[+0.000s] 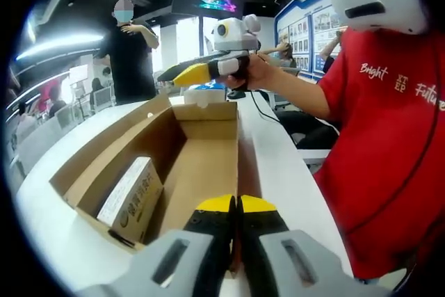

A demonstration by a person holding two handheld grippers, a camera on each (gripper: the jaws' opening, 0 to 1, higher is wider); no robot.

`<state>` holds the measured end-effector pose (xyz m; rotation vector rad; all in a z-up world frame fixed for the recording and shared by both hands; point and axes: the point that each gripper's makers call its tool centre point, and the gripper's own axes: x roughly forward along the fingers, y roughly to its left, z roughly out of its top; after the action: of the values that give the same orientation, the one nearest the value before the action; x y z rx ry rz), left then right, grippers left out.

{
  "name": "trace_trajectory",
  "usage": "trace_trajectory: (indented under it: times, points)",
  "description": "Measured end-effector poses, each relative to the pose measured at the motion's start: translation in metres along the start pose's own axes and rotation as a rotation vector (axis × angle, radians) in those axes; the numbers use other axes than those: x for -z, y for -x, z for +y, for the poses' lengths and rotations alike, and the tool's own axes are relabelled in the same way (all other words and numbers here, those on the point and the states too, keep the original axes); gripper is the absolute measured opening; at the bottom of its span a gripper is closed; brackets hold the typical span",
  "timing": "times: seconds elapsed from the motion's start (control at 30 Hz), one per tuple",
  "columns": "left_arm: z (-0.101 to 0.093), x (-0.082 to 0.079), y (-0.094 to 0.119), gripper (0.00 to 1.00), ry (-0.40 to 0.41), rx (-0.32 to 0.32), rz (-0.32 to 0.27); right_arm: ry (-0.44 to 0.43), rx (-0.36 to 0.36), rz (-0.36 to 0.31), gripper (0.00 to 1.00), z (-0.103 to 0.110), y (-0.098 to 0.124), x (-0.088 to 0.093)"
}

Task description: Operate the shoe box by opening the lid, removing the specified soft item, and placing it in the target area until the item is outside and the box remains undamaged.

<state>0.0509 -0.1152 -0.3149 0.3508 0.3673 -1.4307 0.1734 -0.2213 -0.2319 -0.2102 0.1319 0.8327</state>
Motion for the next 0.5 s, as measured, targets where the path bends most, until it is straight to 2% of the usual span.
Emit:
trace_trajectory:
  times: [0.2,0.3,0.5]
  points:
    - [0.000,0.000,0.000,0.01,0.001,0.000,0.000,0.015,-0.016,0.006,0.42,0.006,-0.004,0.002]
    - [0.000,0.000,0.000,0.01,-0.001,-0.003,-0.001,0.044,-0.017,0.039,0.42,0.007,-0.008,0.011]
    - [-0.001,-0.001,0.000,0.01,0.000,0.000,0.000,0.079,-0.036,0.036,0.42,0.019,-0.014,0.011]
